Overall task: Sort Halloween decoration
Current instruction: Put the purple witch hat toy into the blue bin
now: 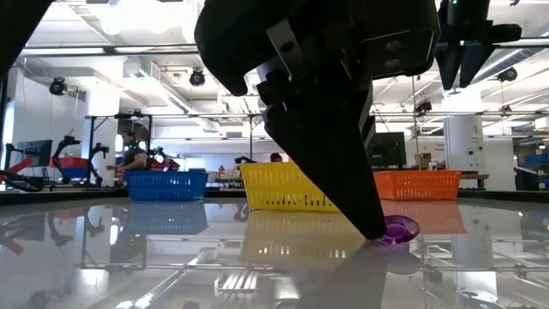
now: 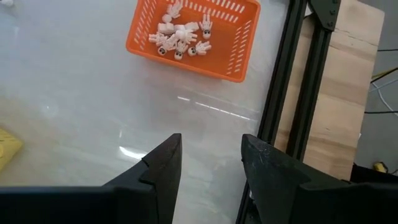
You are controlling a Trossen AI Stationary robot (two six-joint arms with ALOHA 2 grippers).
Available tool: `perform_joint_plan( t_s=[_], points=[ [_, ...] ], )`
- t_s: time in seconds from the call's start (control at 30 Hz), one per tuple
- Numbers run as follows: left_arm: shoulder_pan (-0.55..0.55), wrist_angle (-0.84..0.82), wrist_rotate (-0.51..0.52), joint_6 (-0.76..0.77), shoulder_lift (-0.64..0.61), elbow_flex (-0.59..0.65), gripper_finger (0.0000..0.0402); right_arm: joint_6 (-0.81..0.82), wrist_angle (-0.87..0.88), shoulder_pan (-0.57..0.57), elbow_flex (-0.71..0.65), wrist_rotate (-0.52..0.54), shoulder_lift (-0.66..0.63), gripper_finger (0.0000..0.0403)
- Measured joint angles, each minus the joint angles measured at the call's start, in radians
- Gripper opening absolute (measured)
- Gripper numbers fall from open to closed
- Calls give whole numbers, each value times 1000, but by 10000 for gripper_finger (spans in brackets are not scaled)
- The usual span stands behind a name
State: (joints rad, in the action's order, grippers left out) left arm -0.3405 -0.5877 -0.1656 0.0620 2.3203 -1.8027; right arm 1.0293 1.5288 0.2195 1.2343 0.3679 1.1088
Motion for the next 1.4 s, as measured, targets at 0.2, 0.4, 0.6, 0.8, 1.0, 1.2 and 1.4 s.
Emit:
perform_joint_plan(
  t_s=[0.2, 0.4, 0.6, 0.8, 1.0, 1.2, 1.4],
  points=[
    [0, -4, -3, -15, 0, 0, 4, 0, 0, 0, 0, 0, 0, 160],
    [1, -7, -4, -37, 0, 0, 1, 0, 0, 0, 0, 1, 0, 160],
    [15, -59, -3, -67, -17, 0, 0, 0, 0, 0, 0, 1, 0, 160],
    [37, -110, -2, -76, -63, 0, 0, 0, 0, 0, -2, 2, 0, 160],
    [75, -207, 1, -97, -119, 0, 0, 5, 0, 0, -23, 2, 0, 160],
    [113, -329, 52, -140, -178, 0, 0, 7, 0, -1, -62, 1, 0, 160],
    [161, -408, 92, -186, -242, 0, 0, 17, 0, -1, -95, 0, 0, 160]
  ],
)
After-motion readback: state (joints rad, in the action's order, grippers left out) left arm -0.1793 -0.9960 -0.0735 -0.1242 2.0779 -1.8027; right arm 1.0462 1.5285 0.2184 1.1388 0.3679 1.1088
